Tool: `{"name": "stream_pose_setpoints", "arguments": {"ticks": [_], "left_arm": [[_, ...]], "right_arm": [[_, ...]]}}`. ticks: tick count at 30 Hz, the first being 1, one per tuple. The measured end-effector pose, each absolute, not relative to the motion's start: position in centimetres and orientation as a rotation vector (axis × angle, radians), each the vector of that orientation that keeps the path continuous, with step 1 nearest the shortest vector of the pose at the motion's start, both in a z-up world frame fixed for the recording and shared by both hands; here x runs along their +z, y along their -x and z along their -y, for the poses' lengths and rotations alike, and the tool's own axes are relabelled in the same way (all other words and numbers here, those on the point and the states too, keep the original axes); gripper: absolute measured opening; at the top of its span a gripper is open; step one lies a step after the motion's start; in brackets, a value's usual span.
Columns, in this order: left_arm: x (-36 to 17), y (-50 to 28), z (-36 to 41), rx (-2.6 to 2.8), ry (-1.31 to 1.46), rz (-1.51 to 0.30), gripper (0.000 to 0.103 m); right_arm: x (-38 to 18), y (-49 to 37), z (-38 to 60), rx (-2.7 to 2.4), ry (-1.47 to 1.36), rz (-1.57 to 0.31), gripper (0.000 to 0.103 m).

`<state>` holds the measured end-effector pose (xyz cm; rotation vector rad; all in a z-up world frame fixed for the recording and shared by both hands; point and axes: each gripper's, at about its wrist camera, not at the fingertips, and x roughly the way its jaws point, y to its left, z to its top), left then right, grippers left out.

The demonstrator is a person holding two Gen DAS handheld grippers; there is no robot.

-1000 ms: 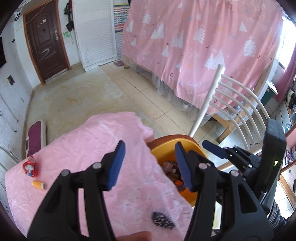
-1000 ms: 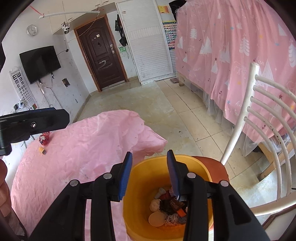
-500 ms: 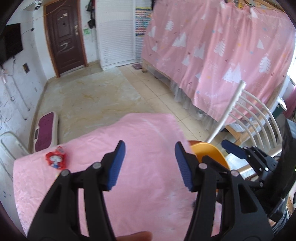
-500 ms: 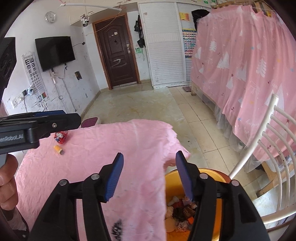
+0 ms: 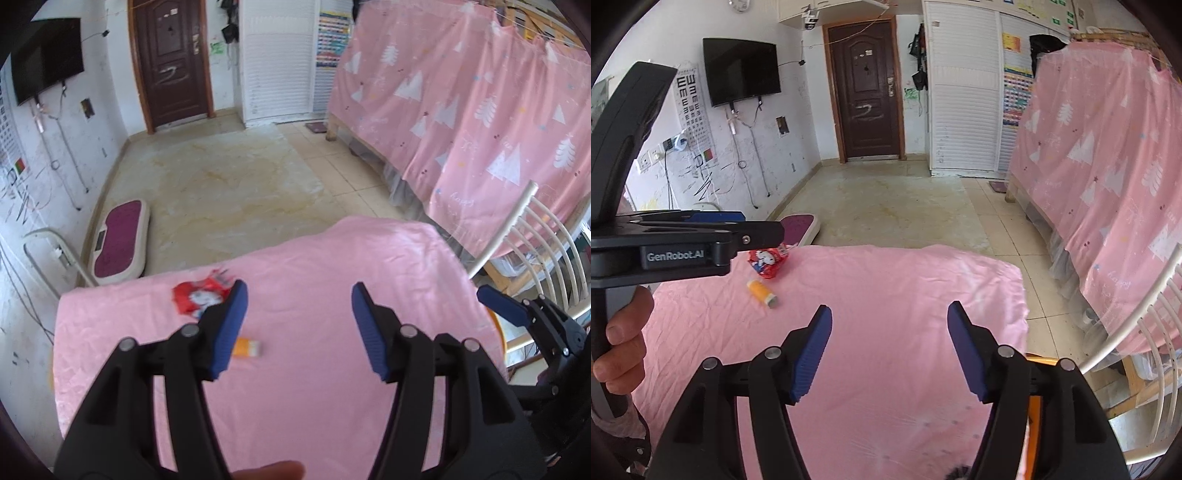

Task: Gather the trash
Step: 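Move both open tools back over the red wrapper and orange tube, then grasp the red Hello Kitty wrapper with the left tool while the right tool grasps the orange tube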

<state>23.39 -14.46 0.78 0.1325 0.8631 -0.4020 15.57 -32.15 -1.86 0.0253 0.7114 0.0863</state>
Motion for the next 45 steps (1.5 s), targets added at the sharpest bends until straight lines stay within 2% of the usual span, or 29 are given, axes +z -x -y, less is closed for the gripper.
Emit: {"name": "stream_pose_setpoints", "arguments": {"ticks": [15,19,35,37,39,42,45], "left_arm": [[-1.9,-27.3,7.7,-0.348,-0.067,-0.943,0.058],[-2.7,-28.8,7.2,-0.340,-0.059,-0.975,0.062],[-7.0,-33.9,7.8,-0.316,-0.062,-1.121,0.062],[-7.7,-34.2,8.1,-0.330,-0.057,-1.140,0.058],[-8.0,-34.3,8.4,-0.335,-0.059,-1.138,0.044],[-8.2,-34.0,8.4,-0.349,-0.056,-1.136,0.032],[-8.0,-33.7,8.2,-0.355,-0.049,-1.125,0.028]], "right_arm": [[-3.7,-20.4,22.9,0.198,0.070,-0.770,0.061],[-4.5,-21.8,21.1,0.231,0.083,-0.787,0.062],[-7.2,-25.4,18.7,0.373,0.082,-0.824,0.064],[-7.7,-25.7,18.5,0.382,0.078,-0.833,0.065],[-8.0,-25.8,18.5,0.385,0.076,-0.841,0.065],[-8.3,-26.1,18.4,0.387,0.076,-0.849,0.065],[-8.2,-26.3,18.3,0.396,0.085,-0.850,0.065]]}}
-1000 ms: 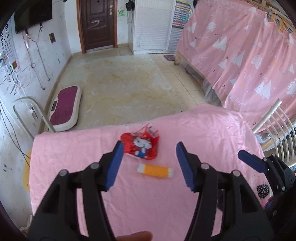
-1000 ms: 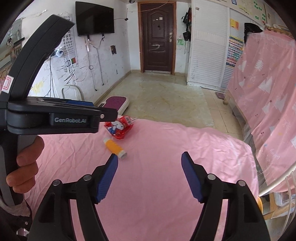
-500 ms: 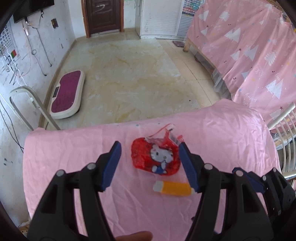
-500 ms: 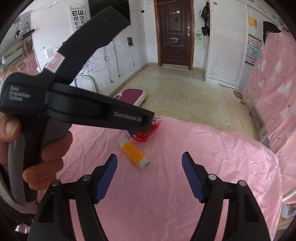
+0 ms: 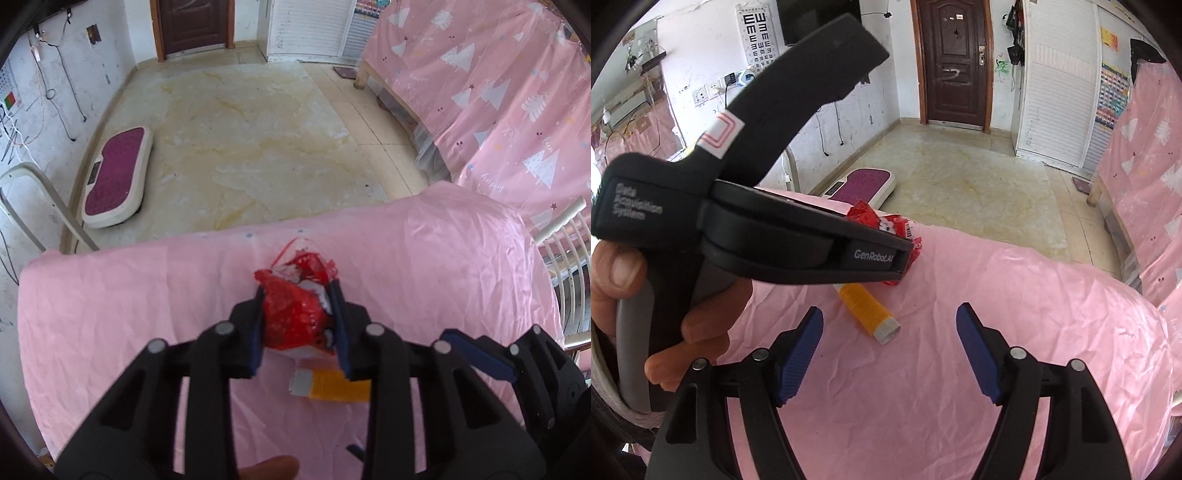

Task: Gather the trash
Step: 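Grasp the red Hello Kitty wrapper with the left tool while the right tool grasps the orange tube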

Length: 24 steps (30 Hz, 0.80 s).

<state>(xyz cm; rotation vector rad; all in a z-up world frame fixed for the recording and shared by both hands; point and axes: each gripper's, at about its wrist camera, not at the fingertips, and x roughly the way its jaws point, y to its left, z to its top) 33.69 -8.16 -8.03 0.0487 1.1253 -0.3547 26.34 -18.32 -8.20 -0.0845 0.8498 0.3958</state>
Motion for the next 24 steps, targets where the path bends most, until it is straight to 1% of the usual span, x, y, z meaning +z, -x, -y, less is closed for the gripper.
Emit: {"name": "stream_pose_setpoints", "arguments": {"ticks": [11,14,16,17,18,19,20,21,22,24], "left_arm": [[-5.5,-33.7,6.0,-0.324,0.029,-1.052,0.028],[-5.5,-33.8,5.6,-0.317,0.041,-1.052,0.028],[-5.7,-34.0,5.5,-0.311,0.044,-1.054,0.028],[-5.7,-34.1,5.5,-0.312,0.048,-1.058,0.028],[-5.8,-34.0,5.4,-0.312,0.049,-1.059,0.028],[-5.8,-34.0,5.3,-0.310,0.046,-1.056,0.028],[-5.8,-34.1,5.3,-0.310,0.047,-1.056,0.028],[-5.8,-34.1,5.3,-0.309,0.046,-1.056,0.028],[-5.8,-34.1,5.2,-0.309,0.046,-1.055,0.028],[-6.0,-33.9,5.1,-0.306,0.047,-1.053,0.028]], "right_arm": [[-9.5,-28.0,15.8,0.435,0.107,-0.885,0.064],[-10.1,-28.6,15.3,0.438,0.105,-0.896,0.055],[-10.4,-28.8,15.0,0.438,0.109,-0.901,0.044],[-10.5,-28.9,14.9,0.431,0.116,-0.897,0.042],[-10.5,-28.9,14.9,0.427,0.122,-0.896,0.035],[-10.6,-29.0,15.0,0.419,0.126,-0.894,0.025],[-10.6,-29.2,15.2,0.414,0.128,-0.893,0.022],[-10.6,-29.2,15.3,0.411,0.126,-0.893,0.016],[-10.6,-29.1,15.5,0.406,0.127,-0.891,0.006],[-10.7,-29.0,15.7,0.404,0.118,-0.893,0.006]]}}
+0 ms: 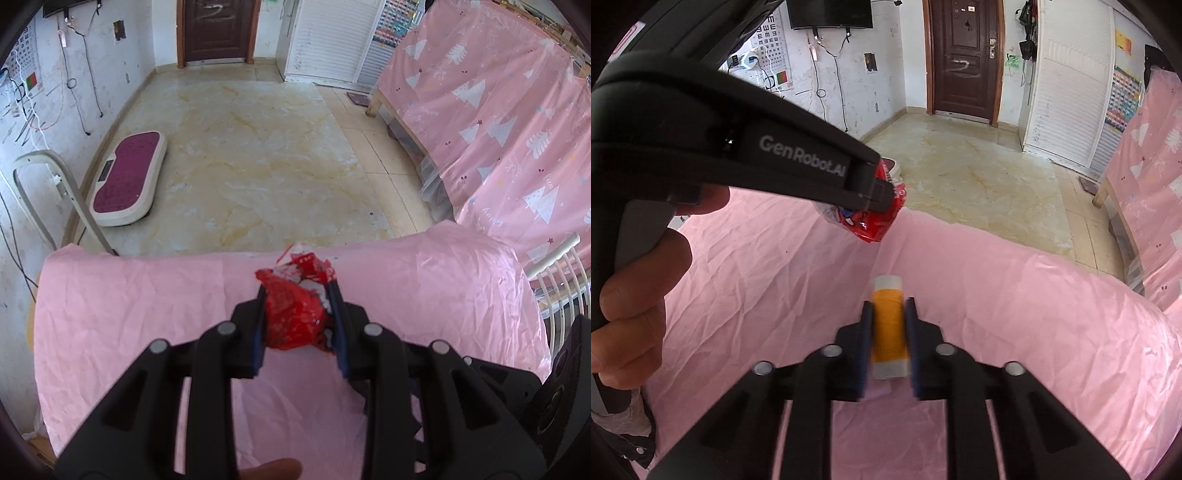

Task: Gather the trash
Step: 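Grasp the red Hello Kitty wrapper with the left tool while the right tool grasps the orange tube, then carry the red wrapper and orange tube to the basin and open both tools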

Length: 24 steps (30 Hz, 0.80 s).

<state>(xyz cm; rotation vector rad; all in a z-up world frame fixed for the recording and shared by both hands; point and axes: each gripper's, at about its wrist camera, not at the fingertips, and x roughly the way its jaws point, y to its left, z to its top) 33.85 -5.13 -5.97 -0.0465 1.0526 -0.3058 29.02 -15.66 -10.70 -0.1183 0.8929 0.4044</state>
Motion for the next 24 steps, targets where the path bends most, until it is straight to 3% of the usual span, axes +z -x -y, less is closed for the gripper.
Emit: {"name": "stream_pose_setpoints", "arguments": {"ticks": [24], "left_arm": [[-1.2,-27.4,9.7,-0.302,-0.049,-0.964,0.028]], "right_arm": [[-4.0,-20.8,24.5,0.306,-0.027,-0.742,0.006]]}}
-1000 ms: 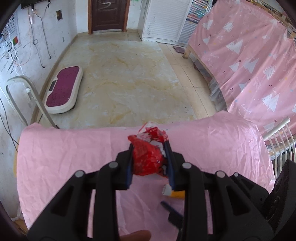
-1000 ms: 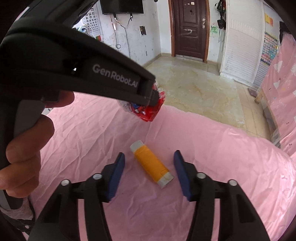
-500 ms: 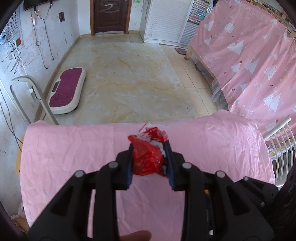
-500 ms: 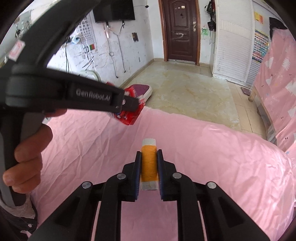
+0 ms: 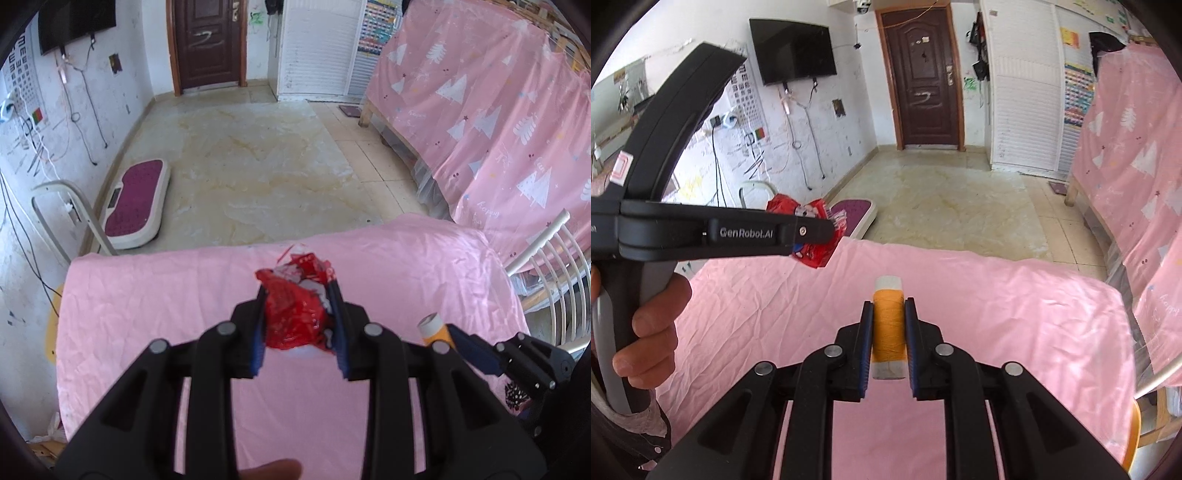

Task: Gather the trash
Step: 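Carry the red wrapper and orange tube to the basin and open both tools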

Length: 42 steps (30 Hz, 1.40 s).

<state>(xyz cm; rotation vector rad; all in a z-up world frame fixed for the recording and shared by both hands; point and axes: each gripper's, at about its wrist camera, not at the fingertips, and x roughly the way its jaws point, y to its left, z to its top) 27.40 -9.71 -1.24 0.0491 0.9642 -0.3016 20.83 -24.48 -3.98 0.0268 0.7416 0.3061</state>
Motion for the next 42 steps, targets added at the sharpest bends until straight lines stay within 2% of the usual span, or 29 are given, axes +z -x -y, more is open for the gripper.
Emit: {"name": "stream_pose_setpoints", "arguments": {"ticks": [20,42], "left_arm": [[1.2,-21.0,22.2,-0.409,-0.209,-0.908,0.028],[-0.3,-15.7,36.9,-0.684,-0.289,-0.930,0.028]], "right_arm": [[-0.7,-12.2,40.2,0.124,-0.192,-0.587,0.006],[-2.4,-5.0,53.1,-0.057,-0.334,-0.509,0.006]]}}
